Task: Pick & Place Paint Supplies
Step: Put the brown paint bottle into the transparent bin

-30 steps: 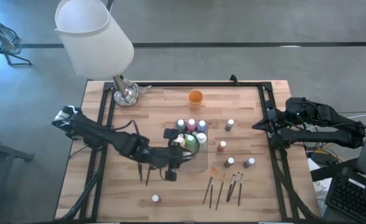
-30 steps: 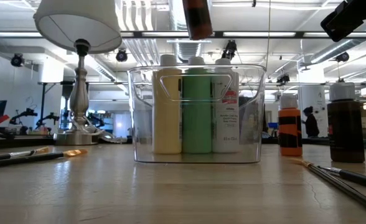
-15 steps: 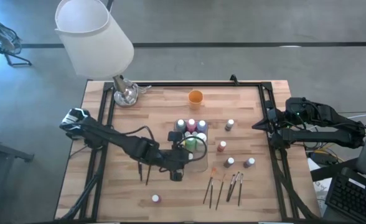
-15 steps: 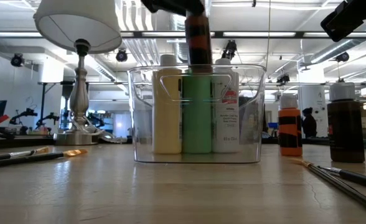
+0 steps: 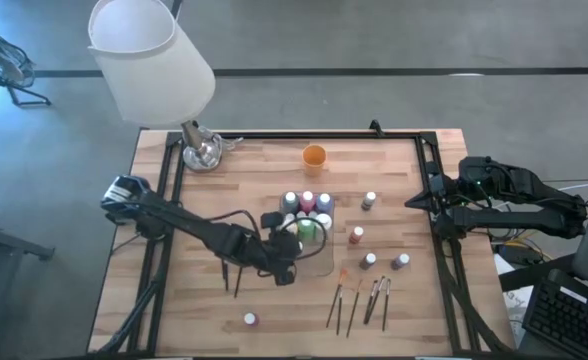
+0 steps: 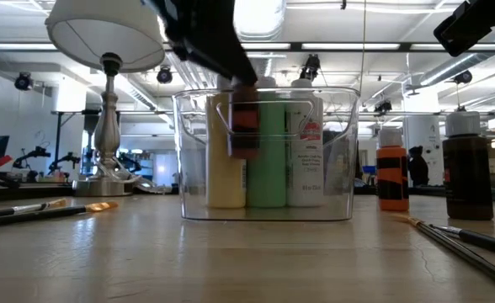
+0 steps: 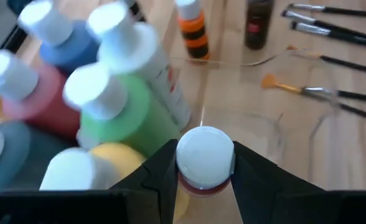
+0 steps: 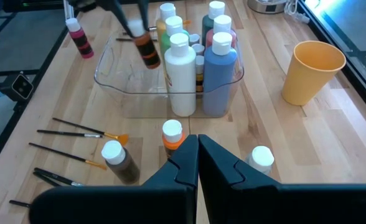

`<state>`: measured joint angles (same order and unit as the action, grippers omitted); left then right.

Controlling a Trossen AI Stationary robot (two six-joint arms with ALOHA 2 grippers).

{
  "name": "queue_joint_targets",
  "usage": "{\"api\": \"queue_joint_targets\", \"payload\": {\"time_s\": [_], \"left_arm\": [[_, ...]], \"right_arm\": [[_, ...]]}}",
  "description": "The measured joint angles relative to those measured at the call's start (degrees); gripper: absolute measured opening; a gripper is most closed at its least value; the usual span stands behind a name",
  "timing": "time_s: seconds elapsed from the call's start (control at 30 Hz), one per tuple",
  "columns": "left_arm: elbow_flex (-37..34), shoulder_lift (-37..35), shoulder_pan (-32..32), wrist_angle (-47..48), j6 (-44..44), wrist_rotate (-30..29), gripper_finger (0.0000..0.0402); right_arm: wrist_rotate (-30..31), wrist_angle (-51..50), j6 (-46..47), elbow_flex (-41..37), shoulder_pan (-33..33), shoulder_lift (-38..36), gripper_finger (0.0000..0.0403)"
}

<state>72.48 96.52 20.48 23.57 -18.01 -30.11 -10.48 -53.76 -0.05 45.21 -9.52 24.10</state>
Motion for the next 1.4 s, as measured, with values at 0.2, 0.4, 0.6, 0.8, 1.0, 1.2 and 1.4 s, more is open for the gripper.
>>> {"api": "queue_joint_targets", "payload": {"time_s": [0.2, 0.4, 0.6, 0.8, 1.0, 1.2, 1.4], "left_arm": [[-4.62, -0.47, -1.12, -3.83, -2.95, 0.96, 0.0126], [-7.61, -0.47, -1.76, -7.19, -4.87, 2.69, 0.0126], [-9.32, -0.55, -1.96, -7.88, -7.54, 2.89, 0.0126], [-10.67, -0.55, -2.00, -8.96, -8.91, 3.24, 0.0126], [-10.92, -0.55, -2.12, -9.46, -8.92, 3.49, 0.0126], [-11.46, -0.45, -2.17, -9.93, -9.58, 3.98, 0.0137], [-11.88, -0.35, -2.39, -10.09, -9.97, 5.64, 0.0139]], "right_arm": [[0.00, -0.01, 0.01, 0.00, 0.00, -0.01, 0.0008], [0.00, 0.00, 0.00, 0.00, 0.00, -0.01, 0.0008], [0.00, 0.00, 0.00, 0.00, 0.00, -0.01, 0.0008], [0.00, 0.00, 0.00, 0.00, 0.00, -0.02, 0.0008], [0.00, -0.02, 0.00, 0.00, 0.00, -0.02, 0.0008], [0.00, -0.02, 0.00, 0.00, 0.01, -0.02, 0.0008], [0.00, 0.00, 0.02, 0.00, 0.00, -0.02, 0.0008]]}}
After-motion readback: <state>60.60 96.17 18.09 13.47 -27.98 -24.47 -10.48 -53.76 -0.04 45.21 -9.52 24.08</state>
